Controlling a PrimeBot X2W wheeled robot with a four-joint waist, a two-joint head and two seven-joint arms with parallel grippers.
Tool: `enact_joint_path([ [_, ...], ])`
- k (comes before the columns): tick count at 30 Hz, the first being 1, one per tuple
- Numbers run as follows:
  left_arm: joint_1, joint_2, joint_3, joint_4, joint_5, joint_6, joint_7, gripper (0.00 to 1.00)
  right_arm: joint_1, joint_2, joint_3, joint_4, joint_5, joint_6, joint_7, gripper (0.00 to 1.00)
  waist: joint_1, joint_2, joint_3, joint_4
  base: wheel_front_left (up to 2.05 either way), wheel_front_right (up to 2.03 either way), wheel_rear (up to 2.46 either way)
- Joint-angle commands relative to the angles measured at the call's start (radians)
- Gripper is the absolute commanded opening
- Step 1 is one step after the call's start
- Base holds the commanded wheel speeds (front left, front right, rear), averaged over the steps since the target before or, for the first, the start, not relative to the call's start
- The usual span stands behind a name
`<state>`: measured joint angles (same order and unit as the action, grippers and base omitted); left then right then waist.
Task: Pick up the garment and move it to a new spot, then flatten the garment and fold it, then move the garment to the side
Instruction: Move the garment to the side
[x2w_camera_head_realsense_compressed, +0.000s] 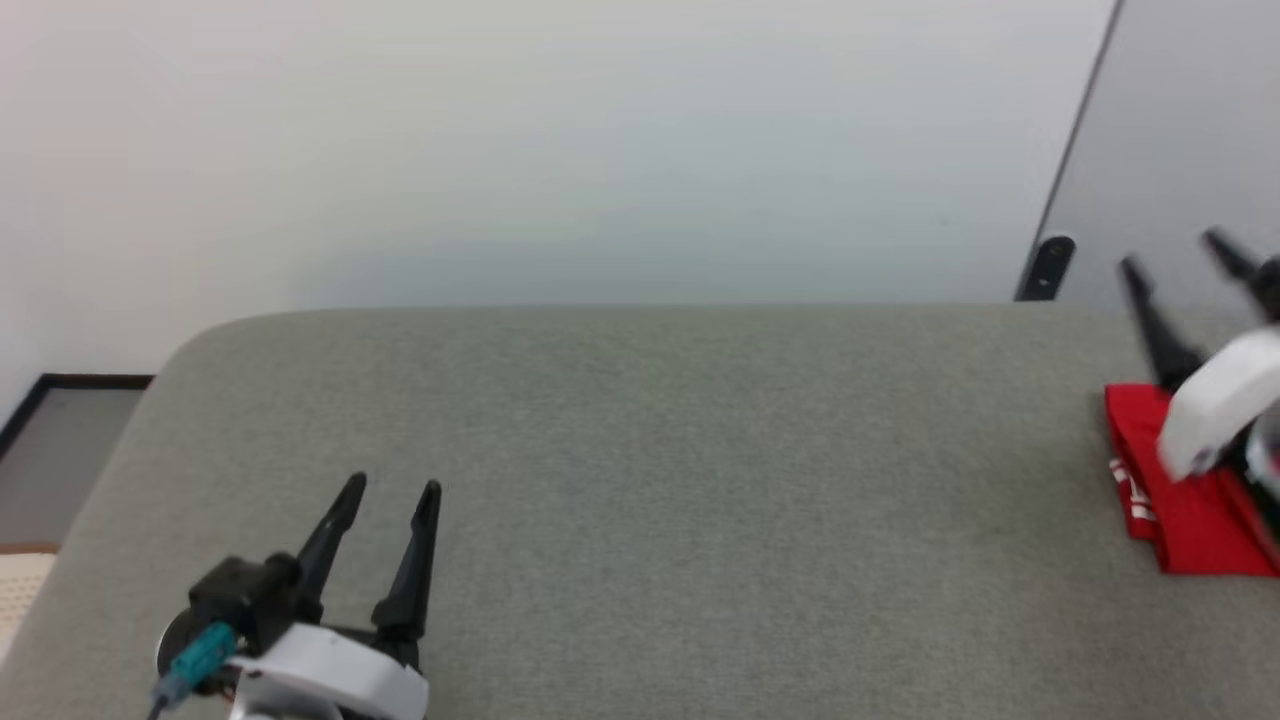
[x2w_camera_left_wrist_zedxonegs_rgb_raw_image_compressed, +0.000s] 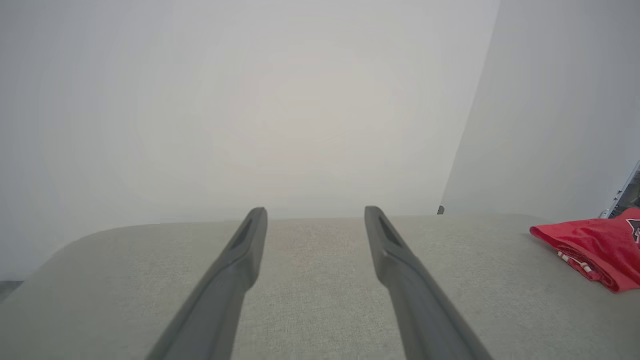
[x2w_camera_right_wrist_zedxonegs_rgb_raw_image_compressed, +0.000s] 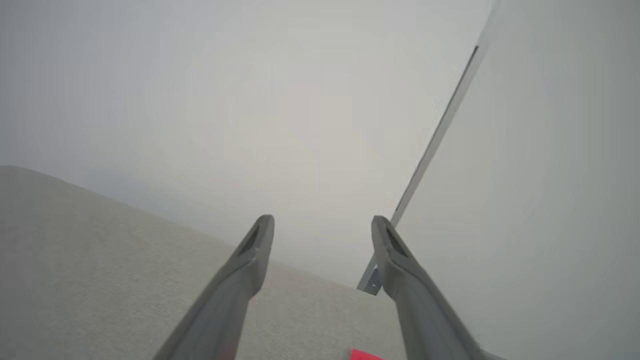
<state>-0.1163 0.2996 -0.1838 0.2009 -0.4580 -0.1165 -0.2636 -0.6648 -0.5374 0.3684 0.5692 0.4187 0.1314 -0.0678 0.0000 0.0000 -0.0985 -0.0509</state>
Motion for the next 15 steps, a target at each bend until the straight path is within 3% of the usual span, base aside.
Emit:
enact_joint_path([
  [1,0.019,-0.002,0.005,-0.006,0.01,0.003,0.0,1.0,0.028,0.008,0.001,-0.018,-0.013,-0.002,-0.018,1.0,0.0,0.0,-0.019,0.022,0.0,0.0,0.0],
  [9,0.081,-0.046,0.056,-0.04,0.06,0.055,0.0,1.0,0.23,0.114,-0.098,-0.107,-0.097,-0.002,-0.158,1.0,0.0,0.0,-0.039,0.055,0.0,0.0,0.0],
  [15,0.127,-0.09,0.099,-0.106,0.087,0.037,0.0,1.0,0.35,0.19,-0.185,-0.155,-0.149,-0.002,-0.195,1.0,0.0,0.0,-0.051,0.082,0.0,0.0,0.0],
])
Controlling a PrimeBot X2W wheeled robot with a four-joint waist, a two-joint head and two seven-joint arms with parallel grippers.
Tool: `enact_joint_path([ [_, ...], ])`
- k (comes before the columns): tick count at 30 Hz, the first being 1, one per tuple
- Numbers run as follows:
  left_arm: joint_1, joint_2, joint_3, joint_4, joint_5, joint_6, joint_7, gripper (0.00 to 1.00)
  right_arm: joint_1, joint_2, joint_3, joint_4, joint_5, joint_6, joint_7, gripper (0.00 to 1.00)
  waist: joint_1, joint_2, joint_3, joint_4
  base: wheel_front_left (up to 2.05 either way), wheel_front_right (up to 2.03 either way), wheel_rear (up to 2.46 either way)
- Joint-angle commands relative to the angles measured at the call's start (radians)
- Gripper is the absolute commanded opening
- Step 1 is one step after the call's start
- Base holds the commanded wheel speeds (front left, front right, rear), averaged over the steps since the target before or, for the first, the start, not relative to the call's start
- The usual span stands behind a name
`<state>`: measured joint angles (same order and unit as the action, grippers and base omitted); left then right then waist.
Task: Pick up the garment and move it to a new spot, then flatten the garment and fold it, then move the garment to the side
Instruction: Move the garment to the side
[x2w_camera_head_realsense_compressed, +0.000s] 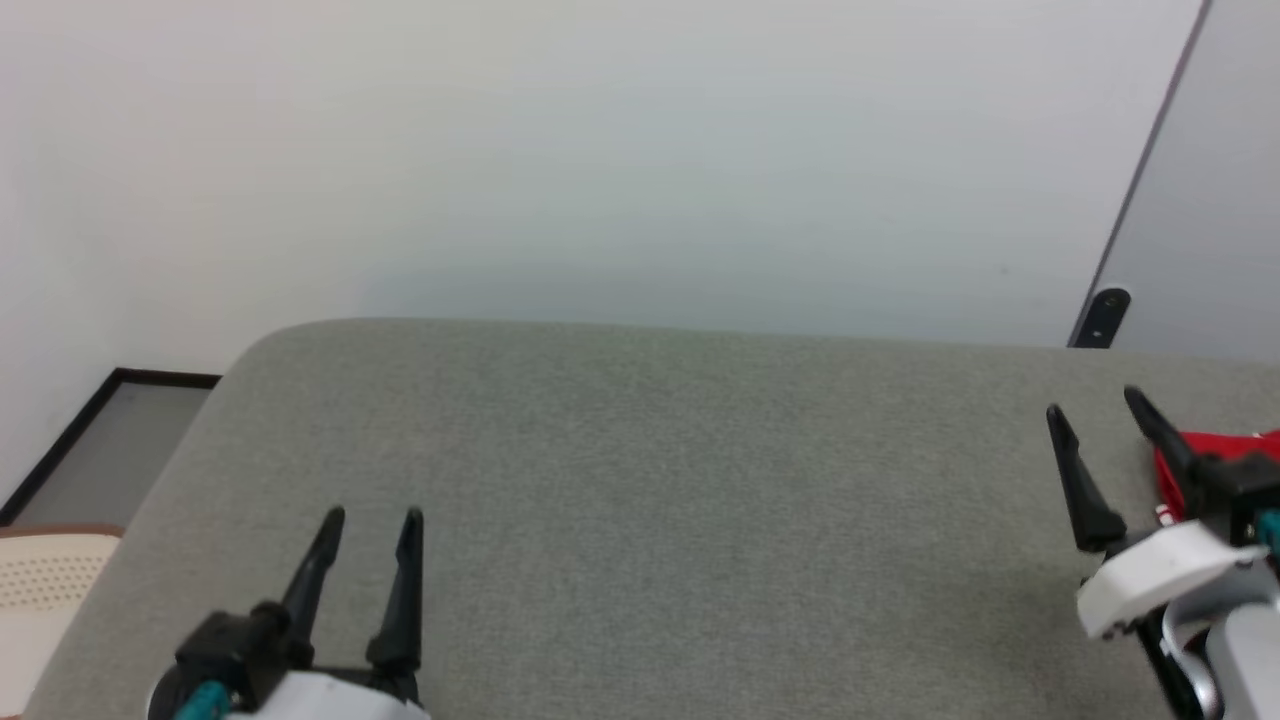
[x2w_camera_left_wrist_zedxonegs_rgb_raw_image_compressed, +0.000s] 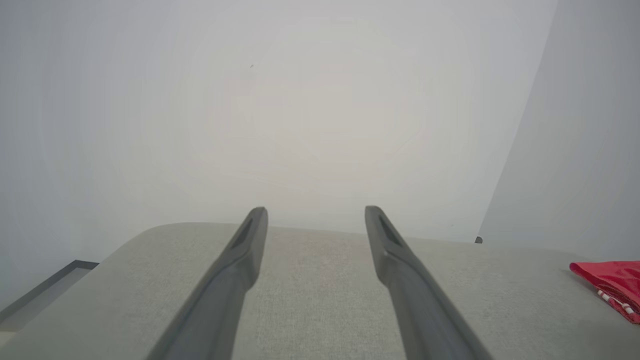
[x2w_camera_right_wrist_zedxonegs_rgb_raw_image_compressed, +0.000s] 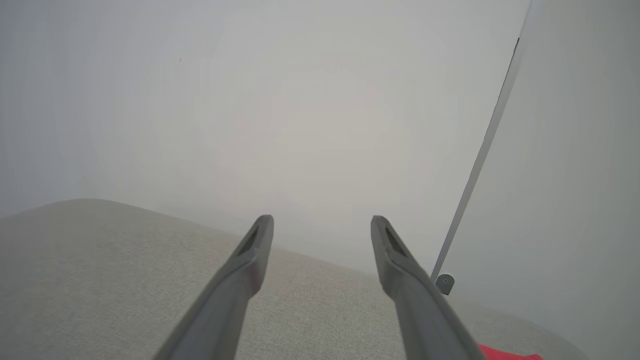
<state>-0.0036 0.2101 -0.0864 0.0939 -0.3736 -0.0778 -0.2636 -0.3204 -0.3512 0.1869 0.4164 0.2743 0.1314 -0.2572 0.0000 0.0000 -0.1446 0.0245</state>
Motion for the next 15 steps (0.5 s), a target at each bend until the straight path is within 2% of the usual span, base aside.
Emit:
enact_joint_path([
  [1,0.022,-0.006,0.007,-0.002,0.008,-0.005,0.0,1.0,0.024,0.017,-0.021,-0.008,-0.01,-0.002,-0.006,1.0,0.0,0.0,-0.006,0.01,0.0,0.0,0.0],
  [9,0.049,-0.043,0.022,0.011,0.057,-0.032,0.0,1.0,0.163,0.107,-0.148,-0.073,-0.045,-0.002,-0.008,1.0,0.0,0.0,-0.013,0.031,0.0,0.0,0.0],
  [15,0.051,-0.059,0.033,0.041,0.077,-0.046,0.0,1.0,0.219,0.14,-0.167,-0.078,-0.066,-0.002,-0.008,1.0,0.0,0.0,-0.015,0.027,0.0,0.0,0.0],
])
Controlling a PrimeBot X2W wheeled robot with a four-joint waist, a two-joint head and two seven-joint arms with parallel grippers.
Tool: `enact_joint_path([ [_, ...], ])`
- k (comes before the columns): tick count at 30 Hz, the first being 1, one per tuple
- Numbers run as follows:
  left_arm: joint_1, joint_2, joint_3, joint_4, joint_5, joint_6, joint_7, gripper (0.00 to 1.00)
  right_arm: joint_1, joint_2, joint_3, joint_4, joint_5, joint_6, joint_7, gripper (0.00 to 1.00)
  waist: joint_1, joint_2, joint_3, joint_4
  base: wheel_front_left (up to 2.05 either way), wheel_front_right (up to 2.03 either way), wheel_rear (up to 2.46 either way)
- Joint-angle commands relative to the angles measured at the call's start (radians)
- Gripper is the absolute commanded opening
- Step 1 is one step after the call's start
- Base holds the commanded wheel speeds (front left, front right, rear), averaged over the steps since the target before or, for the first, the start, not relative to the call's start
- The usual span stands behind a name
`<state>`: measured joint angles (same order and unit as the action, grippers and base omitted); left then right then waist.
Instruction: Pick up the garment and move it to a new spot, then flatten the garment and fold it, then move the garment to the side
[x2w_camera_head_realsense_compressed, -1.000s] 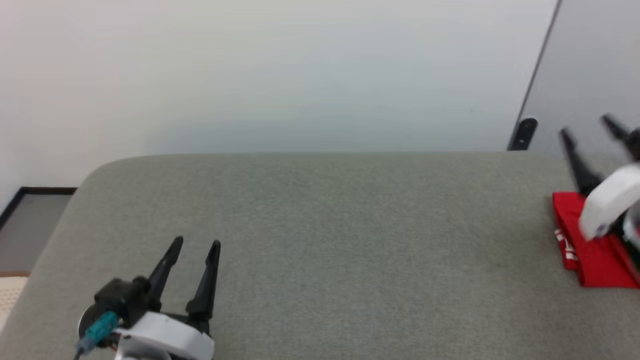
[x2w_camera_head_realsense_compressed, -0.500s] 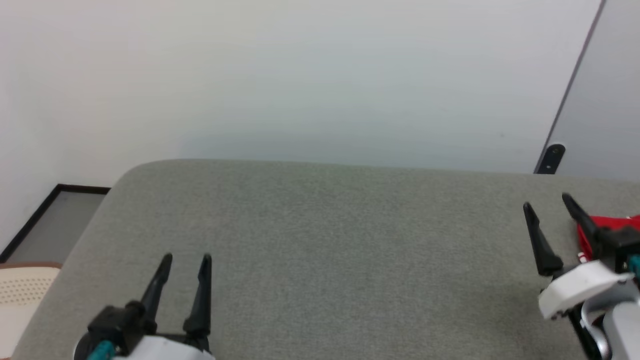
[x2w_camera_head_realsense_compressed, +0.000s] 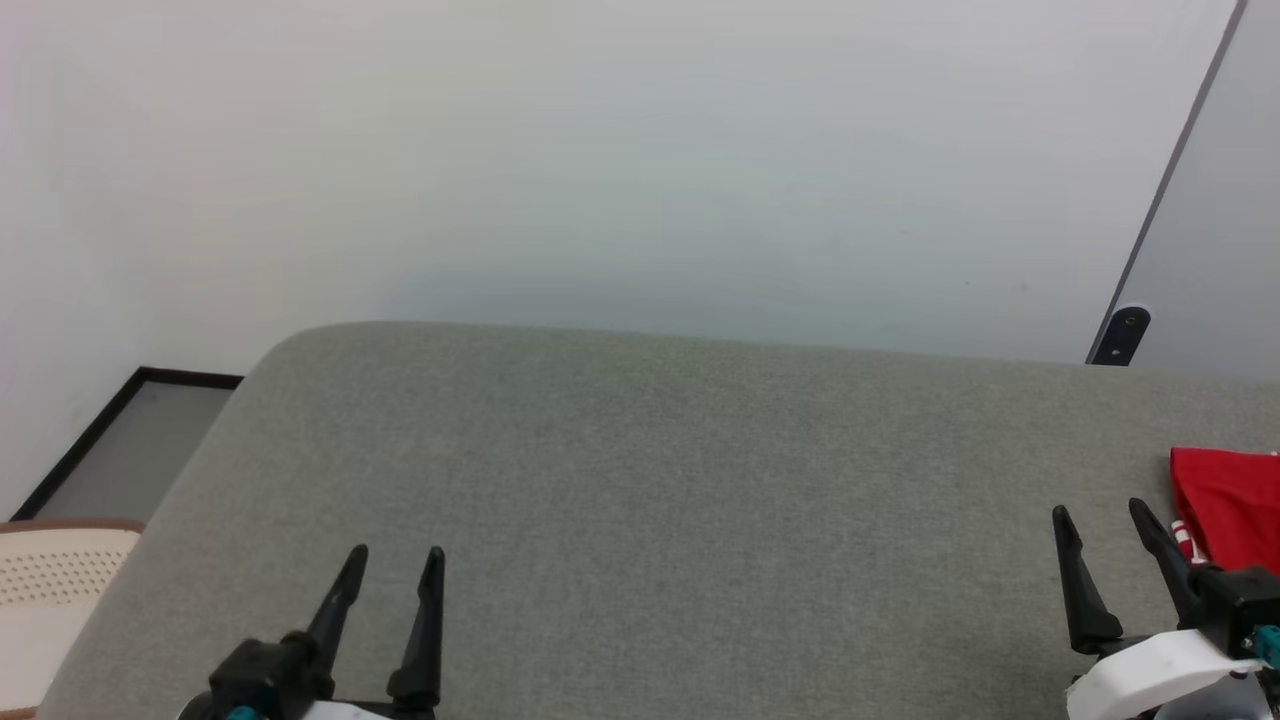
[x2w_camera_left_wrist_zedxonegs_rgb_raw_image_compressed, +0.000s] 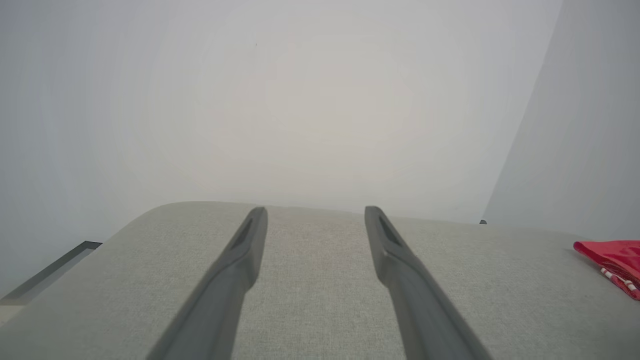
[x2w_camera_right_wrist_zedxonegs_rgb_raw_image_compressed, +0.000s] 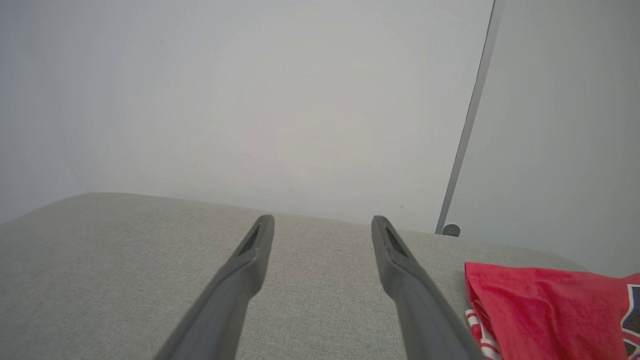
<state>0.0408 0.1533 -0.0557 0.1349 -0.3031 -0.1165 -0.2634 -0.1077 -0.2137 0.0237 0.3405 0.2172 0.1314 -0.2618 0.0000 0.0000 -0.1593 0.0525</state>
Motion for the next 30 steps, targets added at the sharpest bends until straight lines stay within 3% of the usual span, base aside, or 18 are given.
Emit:
enact_joint_path([
  [1,0.006,-0.004,0.005,0.004,0.008,-0.007,0.0,1.0,0.008,0.005,-0.005,-0.002,-0.016,-0.002,-0.003,1.0,0.0,0.0,0.0,-0.003,0.0,0.0,0.0],
  [20,-0.012,-0.004,0.005,0.08,0.043,-0.015,0.0,1.0,0.031,0.0,-0.046,0.01,-0.02,-0.002,-0.003,1.0,0.0,0.0,-0.006,-0.031,0.0,0.0,0.0],
  [30,-0.016,-0.005,-0.007,0.088,0.007,-0.016,0.0,1.0,0.023,-0.006,-0.043,0.016,-0.018,-0.002,-0.003,1.0,0.0,0.0,0.007,-0.044,0.0,0.0,0.0],
])
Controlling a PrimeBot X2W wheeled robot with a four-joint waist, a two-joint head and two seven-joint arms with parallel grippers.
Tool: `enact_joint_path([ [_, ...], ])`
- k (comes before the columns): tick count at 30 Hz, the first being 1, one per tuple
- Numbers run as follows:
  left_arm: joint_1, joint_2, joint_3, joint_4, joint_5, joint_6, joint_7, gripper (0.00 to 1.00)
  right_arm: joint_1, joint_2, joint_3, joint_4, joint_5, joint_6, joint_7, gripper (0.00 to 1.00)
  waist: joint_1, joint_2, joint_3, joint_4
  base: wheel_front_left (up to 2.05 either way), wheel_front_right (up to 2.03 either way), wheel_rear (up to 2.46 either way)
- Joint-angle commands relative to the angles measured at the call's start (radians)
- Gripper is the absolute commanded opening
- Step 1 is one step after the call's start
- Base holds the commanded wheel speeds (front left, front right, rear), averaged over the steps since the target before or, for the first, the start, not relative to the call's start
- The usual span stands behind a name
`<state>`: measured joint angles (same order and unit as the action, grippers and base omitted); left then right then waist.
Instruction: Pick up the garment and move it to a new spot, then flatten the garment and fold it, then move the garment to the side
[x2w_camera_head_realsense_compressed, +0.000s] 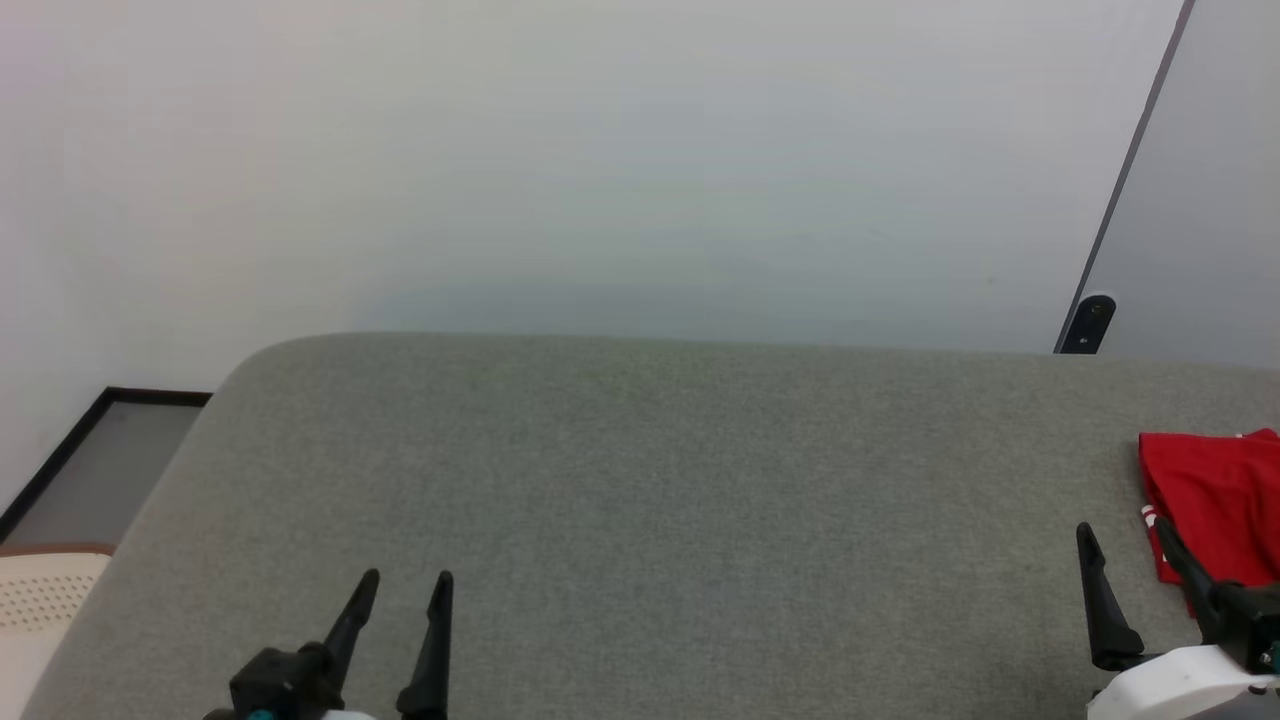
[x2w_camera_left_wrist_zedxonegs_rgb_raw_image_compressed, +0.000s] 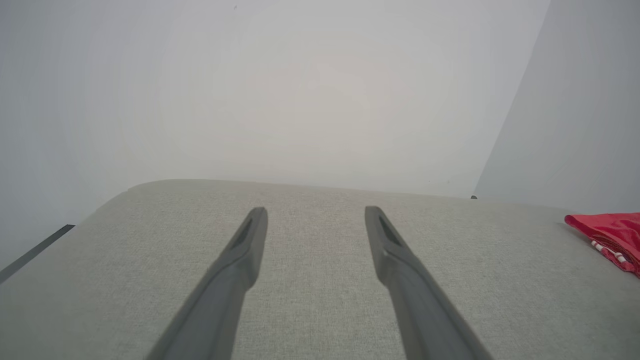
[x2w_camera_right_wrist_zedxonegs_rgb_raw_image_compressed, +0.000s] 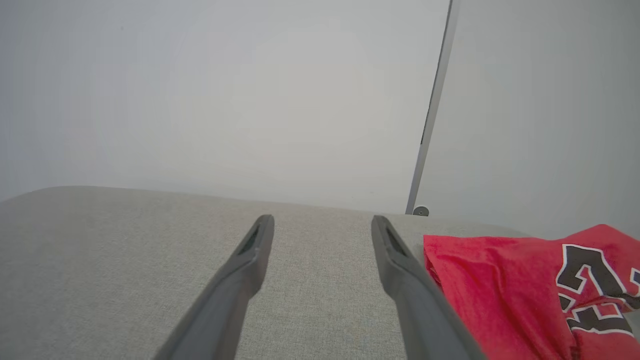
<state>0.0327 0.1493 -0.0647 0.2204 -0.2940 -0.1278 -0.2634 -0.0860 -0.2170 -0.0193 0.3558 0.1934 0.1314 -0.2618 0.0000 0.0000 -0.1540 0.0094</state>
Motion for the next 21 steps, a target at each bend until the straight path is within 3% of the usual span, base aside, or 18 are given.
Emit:
enact_joint_path([
  [1,-0.009,0.0,0.001,0.002,-0.002,-0.004,0.0,1.0,0.0,-0.002,0.002,0.001,0.005,-0.002,-0.003,1.0,0.0,0.0,0.003,-0.002,0.0,0.0,0.0],
  [21,-0.011,-0.006,0.029,0.015,-0.024,-0.004,0.0,1.0,-0.003,-0.01,0.014,0.015,0.005,-0.002,-0.003,1.0,0.0,0.0,0.002,-0.004,0.0,0.0,0.0],
])
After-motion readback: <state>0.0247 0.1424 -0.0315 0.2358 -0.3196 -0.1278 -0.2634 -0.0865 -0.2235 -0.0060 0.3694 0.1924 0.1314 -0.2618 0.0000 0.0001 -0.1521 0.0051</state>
